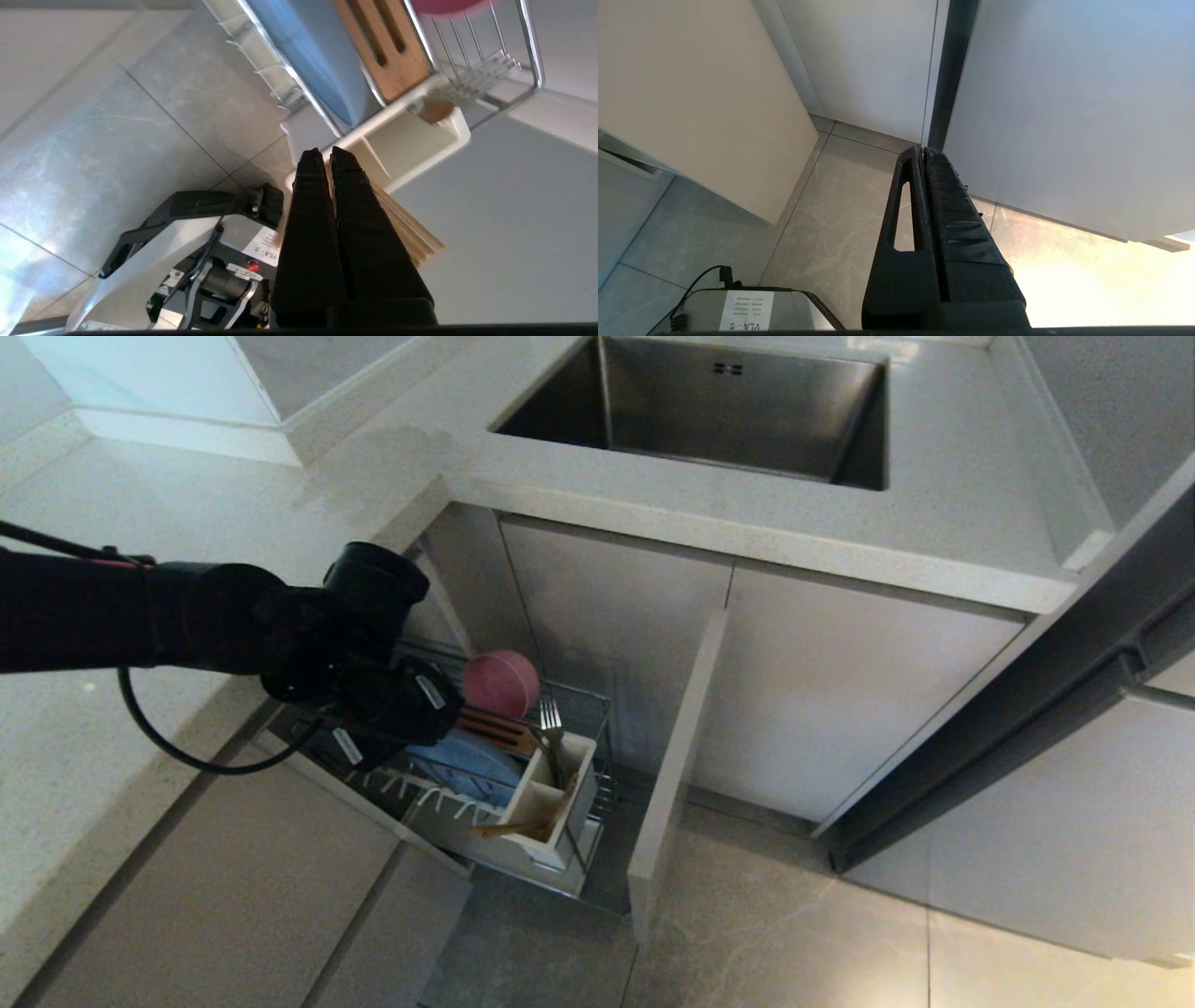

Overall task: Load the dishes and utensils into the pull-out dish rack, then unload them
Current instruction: Take the plate out of the cupboard

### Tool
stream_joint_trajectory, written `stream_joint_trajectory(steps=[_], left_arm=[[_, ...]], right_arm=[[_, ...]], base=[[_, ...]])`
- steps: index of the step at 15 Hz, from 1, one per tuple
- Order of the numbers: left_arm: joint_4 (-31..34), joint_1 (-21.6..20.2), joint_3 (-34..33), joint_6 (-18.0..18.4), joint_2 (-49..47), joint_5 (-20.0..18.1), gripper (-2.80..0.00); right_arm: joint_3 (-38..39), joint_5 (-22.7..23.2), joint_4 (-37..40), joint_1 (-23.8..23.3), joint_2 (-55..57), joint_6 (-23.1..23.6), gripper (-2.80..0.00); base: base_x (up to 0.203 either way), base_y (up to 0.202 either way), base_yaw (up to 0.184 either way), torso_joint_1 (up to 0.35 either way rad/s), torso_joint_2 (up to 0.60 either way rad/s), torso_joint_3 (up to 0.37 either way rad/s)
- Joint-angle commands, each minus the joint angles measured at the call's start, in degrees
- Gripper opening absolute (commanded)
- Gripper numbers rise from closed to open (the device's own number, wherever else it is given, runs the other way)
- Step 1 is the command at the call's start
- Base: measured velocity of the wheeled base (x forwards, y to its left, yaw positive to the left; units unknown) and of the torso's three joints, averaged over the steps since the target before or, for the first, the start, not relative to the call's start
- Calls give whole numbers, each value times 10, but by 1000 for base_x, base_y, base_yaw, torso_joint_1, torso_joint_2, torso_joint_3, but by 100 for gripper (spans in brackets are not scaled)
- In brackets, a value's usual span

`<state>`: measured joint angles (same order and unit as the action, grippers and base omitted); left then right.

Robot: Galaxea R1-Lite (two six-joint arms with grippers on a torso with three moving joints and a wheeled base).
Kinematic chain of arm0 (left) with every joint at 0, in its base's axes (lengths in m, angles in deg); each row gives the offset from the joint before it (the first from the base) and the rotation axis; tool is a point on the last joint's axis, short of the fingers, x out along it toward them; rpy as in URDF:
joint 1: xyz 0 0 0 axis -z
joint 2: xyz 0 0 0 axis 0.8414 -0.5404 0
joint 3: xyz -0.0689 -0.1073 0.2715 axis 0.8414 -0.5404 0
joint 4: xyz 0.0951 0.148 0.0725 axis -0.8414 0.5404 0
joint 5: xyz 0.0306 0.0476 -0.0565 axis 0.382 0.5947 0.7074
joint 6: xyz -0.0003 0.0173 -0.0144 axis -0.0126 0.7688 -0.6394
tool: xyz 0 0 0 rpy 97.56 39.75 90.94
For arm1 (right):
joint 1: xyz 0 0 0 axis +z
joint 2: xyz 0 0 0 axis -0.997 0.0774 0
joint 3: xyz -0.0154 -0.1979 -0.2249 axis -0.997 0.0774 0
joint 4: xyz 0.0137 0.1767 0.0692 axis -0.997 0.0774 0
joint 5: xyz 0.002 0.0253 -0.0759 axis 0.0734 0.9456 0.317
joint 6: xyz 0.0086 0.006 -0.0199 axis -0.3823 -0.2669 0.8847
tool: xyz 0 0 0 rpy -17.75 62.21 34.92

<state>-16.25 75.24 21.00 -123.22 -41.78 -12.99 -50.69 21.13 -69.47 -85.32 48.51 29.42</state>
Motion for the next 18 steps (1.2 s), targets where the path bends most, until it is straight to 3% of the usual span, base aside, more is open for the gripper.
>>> stream_joint_trajectory(steps=[1,4,7,8,9,18], left_arm=[[2,12,7,-3,-15,0,-280],[4,51,7,-13,-18,2,-280],[4,55,7,-19,-31,12,-280],[4,55,6,-19,-33,15,-34],[4,55,7,-19,-35,19,0],[-14,42,27,-17,-87,49,0]], right_arm=[[0,0,1,0,0,0,-280],[0,0,0,0,0,0,-280],[0,0,0,0,0,0,-280],[0,0,0,0,0,0,-280],[0,0,1,0,0,0,-280],[0,0,0,0,0,0,-280]], base=[[0,0,0,0,0,0],[0,0,0,0,0,0],[0,0,0,0,0,0],[0,0,0,0,0,0],[0,0,0,0,0,0],[0,0,0,0,0,0]])
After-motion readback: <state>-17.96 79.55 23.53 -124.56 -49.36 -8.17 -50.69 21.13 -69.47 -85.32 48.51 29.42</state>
